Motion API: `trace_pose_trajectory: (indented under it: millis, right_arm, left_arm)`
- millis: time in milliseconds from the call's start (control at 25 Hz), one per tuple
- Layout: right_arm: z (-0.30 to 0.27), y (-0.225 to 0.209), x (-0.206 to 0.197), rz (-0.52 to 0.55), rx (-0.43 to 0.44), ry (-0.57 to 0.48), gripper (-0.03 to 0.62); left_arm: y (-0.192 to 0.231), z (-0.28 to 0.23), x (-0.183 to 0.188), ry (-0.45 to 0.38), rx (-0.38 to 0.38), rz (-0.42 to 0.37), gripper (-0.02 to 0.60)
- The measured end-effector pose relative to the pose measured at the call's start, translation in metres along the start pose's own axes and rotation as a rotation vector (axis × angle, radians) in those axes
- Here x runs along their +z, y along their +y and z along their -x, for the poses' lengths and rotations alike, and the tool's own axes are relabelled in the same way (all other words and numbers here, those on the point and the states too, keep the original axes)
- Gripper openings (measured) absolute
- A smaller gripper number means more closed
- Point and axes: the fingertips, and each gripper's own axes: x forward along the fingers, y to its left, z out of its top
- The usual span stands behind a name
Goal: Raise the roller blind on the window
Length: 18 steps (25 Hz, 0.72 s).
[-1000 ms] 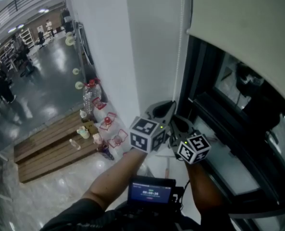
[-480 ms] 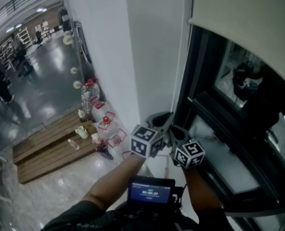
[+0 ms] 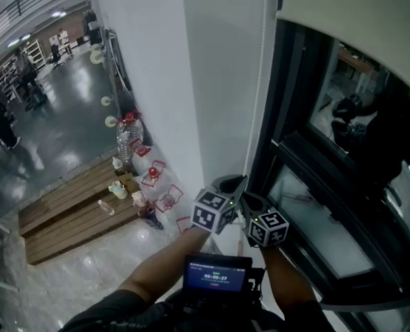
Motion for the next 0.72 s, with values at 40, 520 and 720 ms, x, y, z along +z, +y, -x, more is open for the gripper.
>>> trace_pose_trajectory:
  millis: [40,520,720]
  right_arm:
    - [0.0,-0.001,-0.006,-0.005,-0.009,0.014,0.003]
    - [0.036,-0.024,0.027,0.088,-0.09,0.04,0.119]
    - [0.045,0.004,0.129,0.207,0.003,-0.089,0.121]
  left_arm:
    - [0.0,0.0,-0.006,0.01,-0.001,0.003,-0.005]
    - [0.013,0.003,-0.012,0.0,0.011,0.011,-0.005]
    - [0.006,0.002,-0.012,-0.002,-0.009,0.01,-0.005]
